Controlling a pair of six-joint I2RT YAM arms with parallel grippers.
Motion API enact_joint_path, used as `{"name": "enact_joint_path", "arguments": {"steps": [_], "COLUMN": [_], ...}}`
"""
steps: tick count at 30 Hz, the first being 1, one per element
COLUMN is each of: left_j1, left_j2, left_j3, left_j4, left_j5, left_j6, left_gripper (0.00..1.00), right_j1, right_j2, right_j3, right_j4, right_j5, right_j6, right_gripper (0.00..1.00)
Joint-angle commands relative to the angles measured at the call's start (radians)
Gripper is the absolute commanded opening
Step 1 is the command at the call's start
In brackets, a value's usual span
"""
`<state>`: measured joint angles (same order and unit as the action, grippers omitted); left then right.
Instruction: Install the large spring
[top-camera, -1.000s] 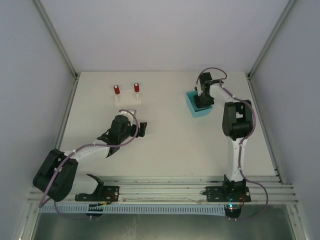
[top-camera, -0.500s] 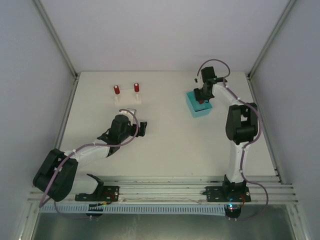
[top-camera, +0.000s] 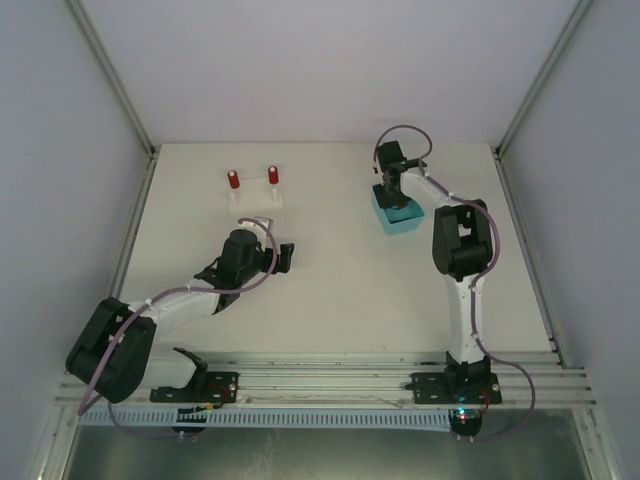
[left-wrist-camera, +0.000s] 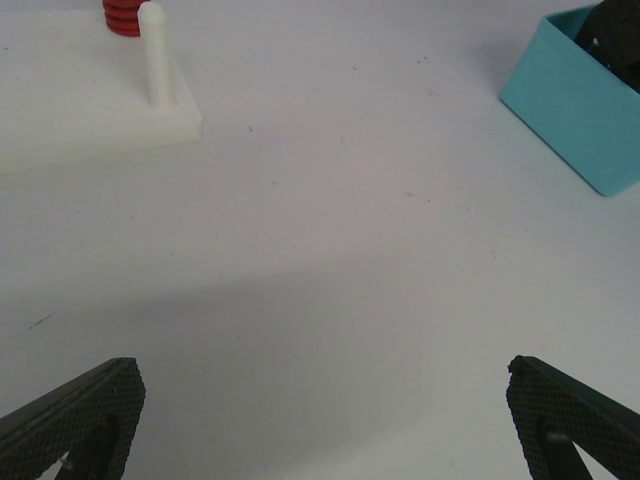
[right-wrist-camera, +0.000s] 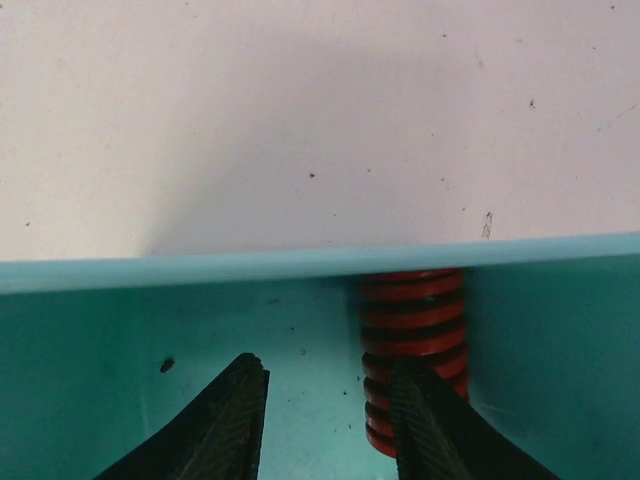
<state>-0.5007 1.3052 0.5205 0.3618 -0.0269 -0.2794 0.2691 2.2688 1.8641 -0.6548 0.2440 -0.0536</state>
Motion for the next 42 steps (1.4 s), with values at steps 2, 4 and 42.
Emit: {"name": "enact_joint_path", "arguments": {"steps": [2,4,42], "left_j1": [-0.004,-0.005,-0.004], "left_j2": [0.008,0.008,0.008], "left_j3": [0.034,0.033,0.033], "left_j4": [0.001,0.001,-0.003], "left_j5": [-0.008,-0.008,-0.020], "left_j6": [0.015,0.016,0.020], "left_gripper": [0.99,0.99,0.99], "right_j1": [-0.007,-0.007,-0.036], "right_j2": [0.042,0.050,0.092], "right_j3": [0.036,0.032,0.051], "right_j4": [-0.029,-0.030,-0.106], "right_j5": [0.058,0.061,0.035], "right_j6": [0.004,0.009,0.044], "right_gripper": [0.41,0.42,0.51]}}
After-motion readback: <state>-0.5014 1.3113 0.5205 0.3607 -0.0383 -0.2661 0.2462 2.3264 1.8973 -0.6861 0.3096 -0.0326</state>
